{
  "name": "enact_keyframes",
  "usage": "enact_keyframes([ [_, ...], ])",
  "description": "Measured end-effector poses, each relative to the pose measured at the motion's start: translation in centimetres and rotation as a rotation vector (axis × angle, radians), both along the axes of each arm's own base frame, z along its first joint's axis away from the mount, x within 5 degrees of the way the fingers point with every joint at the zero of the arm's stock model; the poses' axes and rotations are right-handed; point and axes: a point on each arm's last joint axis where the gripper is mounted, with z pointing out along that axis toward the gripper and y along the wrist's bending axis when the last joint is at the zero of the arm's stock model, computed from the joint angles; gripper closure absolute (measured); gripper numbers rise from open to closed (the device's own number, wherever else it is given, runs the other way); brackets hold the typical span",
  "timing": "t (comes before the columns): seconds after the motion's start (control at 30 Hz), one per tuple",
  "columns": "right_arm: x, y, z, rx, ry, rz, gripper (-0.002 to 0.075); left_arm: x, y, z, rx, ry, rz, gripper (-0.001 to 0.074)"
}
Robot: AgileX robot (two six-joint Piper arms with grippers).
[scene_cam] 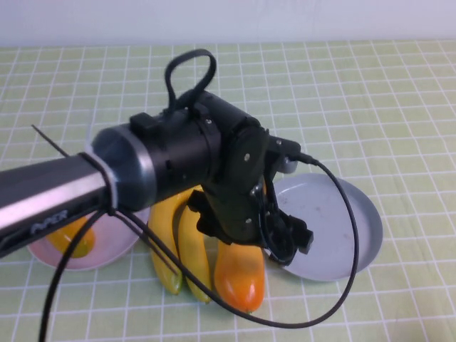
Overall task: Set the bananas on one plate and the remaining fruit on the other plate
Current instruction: Put one type of fruit in the left plate
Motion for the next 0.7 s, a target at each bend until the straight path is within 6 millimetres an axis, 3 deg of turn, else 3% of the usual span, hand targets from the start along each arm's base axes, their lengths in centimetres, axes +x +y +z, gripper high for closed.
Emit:
enact_keyframes([
  [0.2,0.0,0.0,0.0,0.000,0.000,0.000,0.0743,0.5,-0.2,-2.0,0.063,0.022,-0.003,0.0126],
  [0.5,0.0,0.0,0.0,0.000,0.000,0.000,0.0743,0.8,0.1,-2.3,0.109,0.004,-0.006,0.0127],
  [0.7,0.0,0.0,0.0,0.000,0.000,0.000,0.0743,1.0,0.0,-4.1,0.167,0.044,0.022,0.0127],
])
